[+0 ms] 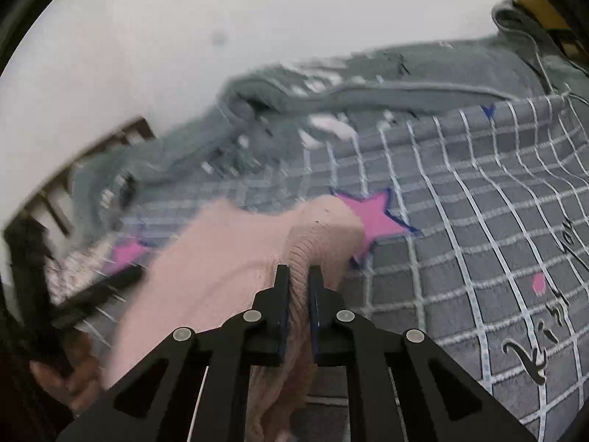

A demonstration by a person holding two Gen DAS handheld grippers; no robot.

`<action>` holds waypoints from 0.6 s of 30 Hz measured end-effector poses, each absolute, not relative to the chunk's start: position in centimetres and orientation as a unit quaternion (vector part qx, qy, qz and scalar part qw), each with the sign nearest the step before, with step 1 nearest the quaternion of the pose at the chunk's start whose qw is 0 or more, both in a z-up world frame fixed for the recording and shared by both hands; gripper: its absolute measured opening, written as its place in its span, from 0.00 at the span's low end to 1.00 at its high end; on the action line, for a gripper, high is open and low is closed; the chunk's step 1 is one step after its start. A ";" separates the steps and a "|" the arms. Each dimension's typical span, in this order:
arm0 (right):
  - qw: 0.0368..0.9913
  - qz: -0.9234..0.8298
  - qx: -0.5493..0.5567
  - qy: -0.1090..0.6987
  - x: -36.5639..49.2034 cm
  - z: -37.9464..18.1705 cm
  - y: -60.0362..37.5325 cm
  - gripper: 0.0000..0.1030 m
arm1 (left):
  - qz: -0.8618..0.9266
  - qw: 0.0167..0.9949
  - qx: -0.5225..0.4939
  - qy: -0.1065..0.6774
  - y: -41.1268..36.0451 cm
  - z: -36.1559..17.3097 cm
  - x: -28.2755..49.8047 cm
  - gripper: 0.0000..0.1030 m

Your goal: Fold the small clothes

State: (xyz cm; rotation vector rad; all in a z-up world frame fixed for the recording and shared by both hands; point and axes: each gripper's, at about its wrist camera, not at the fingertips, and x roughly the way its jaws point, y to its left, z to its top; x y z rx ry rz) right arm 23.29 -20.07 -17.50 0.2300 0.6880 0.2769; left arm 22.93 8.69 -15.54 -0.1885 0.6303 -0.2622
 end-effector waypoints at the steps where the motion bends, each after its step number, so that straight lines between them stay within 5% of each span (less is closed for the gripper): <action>1: 0.924 0.122 0.099 0.349 23.6 -18.3 -19.8 0.09 | -0.129 0.937 -0.096 0.311 8.8 -15.6 23.0 0.58; 16: 0.944 0.150 0.041 0.291 19.7 -15.3 -17.3 0.18 | -0.137 0.936 -0.078 0.314 7.4 -15.6 21.2 0.59; 18: 0.946 0.168 0.019 0.278 18.7 -15.1 -16.4 0.27 | -0.139 0.935 -0.079 0.317 7.2 -15.8 21.0 0.59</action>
